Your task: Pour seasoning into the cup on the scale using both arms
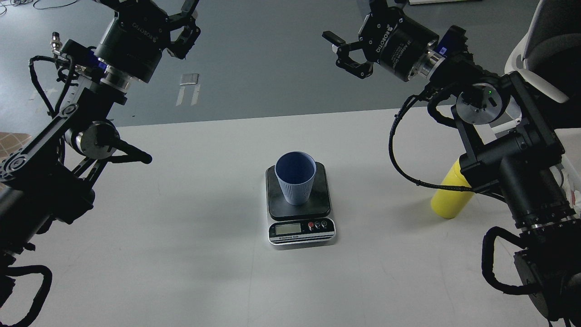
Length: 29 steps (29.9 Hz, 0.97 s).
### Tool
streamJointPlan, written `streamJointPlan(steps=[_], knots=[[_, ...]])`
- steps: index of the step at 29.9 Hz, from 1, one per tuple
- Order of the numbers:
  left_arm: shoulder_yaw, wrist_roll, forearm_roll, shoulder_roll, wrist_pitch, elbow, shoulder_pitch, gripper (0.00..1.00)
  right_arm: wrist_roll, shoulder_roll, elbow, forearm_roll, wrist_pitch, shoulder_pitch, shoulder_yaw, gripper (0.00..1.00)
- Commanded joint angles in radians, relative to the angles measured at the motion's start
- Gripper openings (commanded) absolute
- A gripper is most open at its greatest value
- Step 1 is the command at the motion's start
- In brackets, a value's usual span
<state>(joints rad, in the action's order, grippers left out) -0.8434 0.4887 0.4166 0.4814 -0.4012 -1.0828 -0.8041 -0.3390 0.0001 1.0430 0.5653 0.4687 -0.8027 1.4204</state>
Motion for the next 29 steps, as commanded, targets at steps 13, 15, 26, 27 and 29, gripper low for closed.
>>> streamJointPlan(steps=[13,15,26,27,29], knots=[[-0.005,0.000,-0.062,-0.020,-0.007,0.021,-0.001,0.98,0.025,0.000,-0.001,-0.002,-0.005,-0.029,0.058,1.00],[-0.017,0.000,-0.079,-0.024,-0.007,0.021,-0.001,0.98,0.025,0.000,-0.003,-0.013,-0.016,-0.029,0.060,1.00],[-0.031,0.000,-0.162,-0.086,-0.036,0.018,0.002,0.99,0.038,0.000,-0.003,-0.008,-0.038,-0.029,0.068,1.00],[-0.032,0.000,-0.162,-0.098,-0.044,0.018,0.002,0.98,0.038,0.000,-0.003,-0.008,-0.038,-0.029,0.068,1.00],[-0.037,0.000,-0.162,-0.121,-0.045,0.018,0.000,0.99,0.038,0.000,-0.001,-0.010,-0.038,-0.027,0.068,1.00]])
